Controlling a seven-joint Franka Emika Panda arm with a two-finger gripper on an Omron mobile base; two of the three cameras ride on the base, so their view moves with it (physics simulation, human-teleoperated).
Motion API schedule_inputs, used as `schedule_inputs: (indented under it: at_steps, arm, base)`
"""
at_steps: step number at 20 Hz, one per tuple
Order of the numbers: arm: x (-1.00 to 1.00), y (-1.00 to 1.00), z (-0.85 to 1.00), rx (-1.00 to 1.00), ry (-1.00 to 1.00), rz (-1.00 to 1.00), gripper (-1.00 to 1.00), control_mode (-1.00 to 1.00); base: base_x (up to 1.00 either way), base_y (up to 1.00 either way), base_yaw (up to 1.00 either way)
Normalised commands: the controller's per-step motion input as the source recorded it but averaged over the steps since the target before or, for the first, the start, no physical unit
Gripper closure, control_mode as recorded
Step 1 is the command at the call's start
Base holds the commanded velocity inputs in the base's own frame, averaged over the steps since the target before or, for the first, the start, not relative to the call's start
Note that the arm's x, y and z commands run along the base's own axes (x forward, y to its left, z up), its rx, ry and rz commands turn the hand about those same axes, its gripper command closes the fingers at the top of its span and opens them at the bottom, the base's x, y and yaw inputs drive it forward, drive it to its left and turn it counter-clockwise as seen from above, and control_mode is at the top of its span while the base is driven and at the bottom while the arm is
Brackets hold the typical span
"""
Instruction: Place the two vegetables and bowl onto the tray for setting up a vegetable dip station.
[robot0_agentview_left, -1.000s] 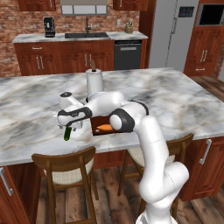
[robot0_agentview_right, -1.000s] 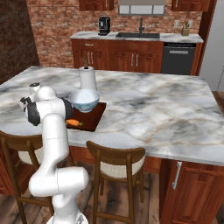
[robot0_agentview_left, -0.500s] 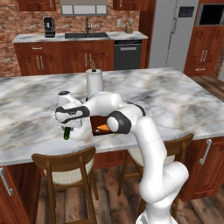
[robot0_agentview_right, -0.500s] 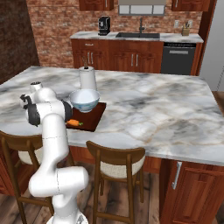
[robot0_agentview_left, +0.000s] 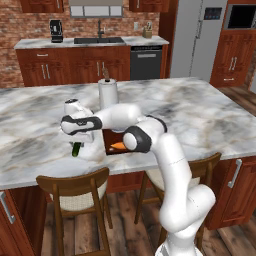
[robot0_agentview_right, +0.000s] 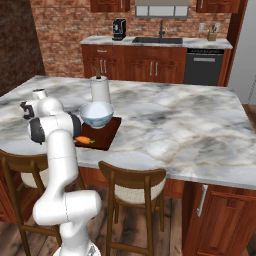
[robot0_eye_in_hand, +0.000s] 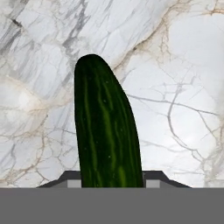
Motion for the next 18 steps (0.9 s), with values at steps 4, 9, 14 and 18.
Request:
schedule_inputs:
  at_steps: [4, 9, 14, 18]
  arm:
    - [-0.29, -0.09, 0.23, 0.00, 0.07, 0.00, 1.00, -1.00]
    - [-0.23, -0.11, 0.23, 0.00, 0.06, -0.03, 1.00, -1.00]
    - [-0.20, -0.17, 0.23, 0.00, 0.07, -0.08, 1.00, -1.00]
    - [-0.22, -0.17, 0.23, -0.03, 0.05, -0.12, 1.00, -1.00]
  base:
    - [0.00, 0.00, 0.00]
    - [0.00, 0.00, 0.00]
    - [0.00, 0.00, 0.00]
    - [0.00, 0.00, 0.00]
